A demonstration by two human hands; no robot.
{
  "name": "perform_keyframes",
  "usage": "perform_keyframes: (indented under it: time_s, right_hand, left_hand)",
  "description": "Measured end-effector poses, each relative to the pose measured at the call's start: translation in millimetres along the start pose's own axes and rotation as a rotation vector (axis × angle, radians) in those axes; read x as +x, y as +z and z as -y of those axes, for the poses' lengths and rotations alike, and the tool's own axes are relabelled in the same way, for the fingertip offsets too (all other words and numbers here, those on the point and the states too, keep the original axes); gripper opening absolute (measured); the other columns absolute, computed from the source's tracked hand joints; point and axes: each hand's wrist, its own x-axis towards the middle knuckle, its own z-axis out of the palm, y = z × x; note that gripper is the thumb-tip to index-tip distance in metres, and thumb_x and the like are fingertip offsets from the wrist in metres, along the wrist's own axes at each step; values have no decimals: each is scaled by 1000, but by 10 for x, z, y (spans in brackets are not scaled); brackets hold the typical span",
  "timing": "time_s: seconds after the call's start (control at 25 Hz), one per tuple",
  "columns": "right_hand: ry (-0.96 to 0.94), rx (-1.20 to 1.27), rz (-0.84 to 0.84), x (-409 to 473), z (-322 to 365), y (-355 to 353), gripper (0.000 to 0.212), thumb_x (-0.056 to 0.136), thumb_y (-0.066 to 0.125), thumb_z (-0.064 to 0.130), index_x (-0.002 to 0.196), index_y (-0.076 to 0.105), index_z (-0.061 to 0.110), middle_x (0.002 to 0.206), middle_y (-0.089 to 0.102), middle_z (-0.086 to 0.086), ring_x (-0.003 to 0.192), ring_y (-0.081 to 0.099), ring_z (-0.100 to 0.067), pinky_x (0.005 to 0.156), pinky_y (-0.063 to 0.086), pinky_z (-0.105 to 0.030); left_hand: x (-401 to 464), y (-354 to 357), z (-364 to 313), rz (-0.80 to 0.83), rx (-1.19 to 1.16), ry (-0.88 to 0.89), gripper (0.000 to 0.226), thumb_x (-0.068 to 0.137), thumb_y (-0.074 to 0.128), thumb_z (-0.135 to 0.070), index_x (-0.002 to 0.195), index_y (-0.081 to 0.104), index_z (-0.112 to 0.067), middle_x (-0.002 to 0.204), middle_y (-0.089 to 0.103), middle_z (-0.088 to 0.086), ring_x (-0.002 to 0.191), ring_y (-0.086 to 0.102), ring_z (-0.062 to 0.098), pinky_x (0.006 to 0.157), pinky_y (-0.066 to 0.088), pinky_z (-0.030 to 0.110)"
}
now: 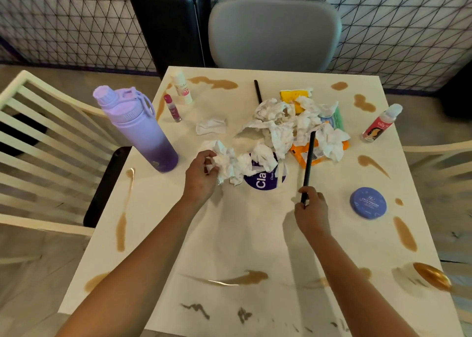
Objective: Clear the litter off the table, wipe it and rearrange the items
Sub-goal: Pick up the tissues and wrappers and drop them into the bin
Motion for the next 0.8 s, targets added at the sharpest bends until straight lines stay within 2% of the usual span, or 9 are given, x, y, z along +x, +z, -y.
perform_keyframes:
  time_s: [0.12,0.28,0.44,0.56,0.68,0.8]
  right_hand:
    - [-76,16,9,-233,87,61,36,81,45,-7,113,55,8,102,47,-7,84,56,-29,77,39,-26]
    - [-197,95,43,-700,379,250,34,78,45,-10,102,58,9,92,49,-5,60,47,-17,63,36,-23]
    - [-279,216,124,-1303,756,665,33,76,41,-12,88,54,16,90,52,-7,57,40,-7,56,34,-14]
    - [-344,275,206,-1883,994,1053,26,71,38,0,82,53,18,78,51,0,57,41,-4,54,33,-9]
    - [-348,321,328,-2493,1219,1454,24,66,37,8,75,51,25,69,46,8,52,40,0,51,30,-10]
    - [-347,320,443,-2957,1389,1746,20,65,38,10,75,52,21,71,48,10,53,43,3,53,32,-9]
  left_hand:
    - [-181,-63,-35,30,3,25,28,85,53,0,106,56,-18,90,55,-7,77,51,11,65,40,5]
    - [-549,-329,18,68,-37,72,28,85,54,-1,108,56,-18,91,56,-3,73,51,10,61,41,3]
    - [-948,-844,246,3,-141,60,27,87,54,0,110,56,-14,94,57,0,70,53,7,54,43,5]
    - [-1283,-1350,575,-53,-160,21,30,87,55,-2,114,54,-15,97,56,-5,82,53,13,60,41,4]
    - [-1615,-1935,1091,-122,-181,-45,30,87,56,-2,112,52,-18,98,54,-5,90,52,16,70,42,16]
    - [-1908,-2426,1555,-235,-257,-176,28,88,55,-2,108,51,-20,106,57,3,99,55,19,80,47,25]
